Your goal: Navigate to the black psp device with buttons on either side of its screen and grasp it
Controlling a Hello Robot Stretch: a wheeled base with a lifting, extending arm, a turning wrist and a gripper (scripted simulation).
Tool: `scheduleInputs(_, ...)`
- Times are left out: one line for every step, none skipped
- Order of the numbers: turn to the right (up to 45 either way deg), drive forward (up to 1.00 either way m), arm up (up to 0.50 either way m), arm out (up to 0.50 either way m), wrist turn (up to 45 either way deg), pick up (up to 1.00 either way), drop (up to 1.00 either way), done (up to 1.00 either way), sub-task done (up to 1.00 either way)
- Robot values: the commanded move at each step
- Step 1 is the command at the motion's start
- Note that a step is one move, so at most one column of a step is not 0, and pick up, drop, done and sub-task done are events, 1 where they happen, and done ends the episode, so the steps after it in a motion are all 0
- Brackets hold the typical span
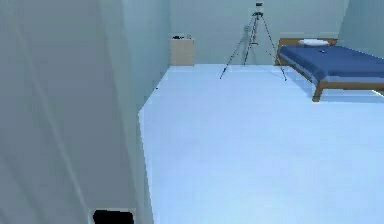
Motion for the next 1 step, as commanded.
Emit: scheduleInputs(0.0,1.0,0.0,0.0,0.0,0.0,0.0,0.0,0.0)
